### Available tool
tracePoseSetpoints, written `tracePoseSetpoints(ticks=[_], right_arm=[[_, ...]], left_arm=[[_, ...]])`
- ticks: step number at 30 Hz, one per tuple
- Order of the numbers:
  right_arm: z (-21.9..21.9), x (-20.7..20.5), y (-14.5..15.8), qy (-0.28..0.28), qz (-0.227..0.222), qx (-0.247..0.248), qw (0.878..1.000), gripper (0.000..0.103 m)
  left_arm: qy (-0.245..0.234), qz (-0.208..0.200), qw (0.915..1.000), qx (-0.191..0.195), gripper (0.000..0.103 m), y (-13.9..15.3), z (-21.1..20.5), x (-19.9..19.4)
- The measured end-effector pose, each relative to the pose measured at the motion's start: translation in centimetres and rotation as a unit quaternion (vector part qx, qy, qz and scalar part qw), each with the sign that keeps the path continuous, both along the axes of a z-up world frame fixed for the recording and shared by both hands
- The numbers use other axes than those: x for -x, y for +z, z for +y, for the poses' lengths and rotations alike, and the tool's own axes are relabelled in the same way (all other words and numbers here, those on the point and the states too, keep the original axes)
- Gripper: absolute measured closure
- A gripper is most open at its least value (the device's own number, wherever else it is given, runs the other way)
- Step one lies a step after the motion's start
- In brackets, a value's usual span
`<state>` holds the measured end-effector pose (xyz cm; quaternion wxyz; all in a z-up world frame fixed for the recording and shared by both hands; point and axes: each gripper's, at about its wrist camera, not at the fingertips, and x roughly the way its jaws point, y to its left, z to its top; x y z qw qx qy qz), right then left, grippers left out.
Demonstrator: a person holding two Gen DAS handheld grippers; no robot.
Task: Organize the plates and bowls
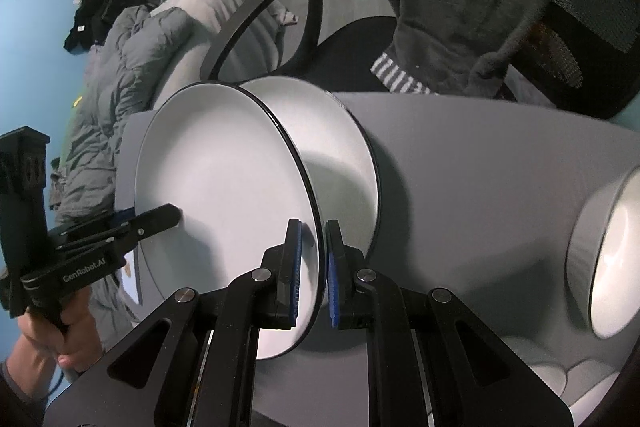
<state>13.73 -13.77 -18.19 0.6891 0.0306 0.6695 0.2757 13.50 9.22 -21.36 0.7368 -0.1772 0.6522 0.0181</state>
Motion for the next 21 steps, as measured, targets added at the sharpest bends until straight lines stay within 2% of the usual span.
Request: tracePoseSetpoints(ticks=[7, 15, 19, 21], right_arm=[[0.5, -2.2, -1.2, 0.004, 0.020, 0.009, 1.000, 0.091], [0.3, -3.2, -1.8, -0.001, 0.037, 0.039, 0.999, 0.090], [0.7, -3.4, -1.5, 0.001, 0.043, 0.057, 0.997, 0.086], [1.0, -3.4, -1.5, 0.004, 0.047, 0.063, 0.997, 0.078]], left_arm=[[0.011, 0.016, 0.9998, -0.002, 0.078, -0.8, 0.0, -0.9], [-0.013, 0.026, 0.9994, -0.022, 0.078, -1.3, -1.2, -1.4], [-0.021, 0.025, 0.9991, -0.027, 0.078, -1.4, -1.4, -1.6], [-0.022, 0.025, 0.9991, -0.026, 0.078, -1.4, -1.3, -1.6]])
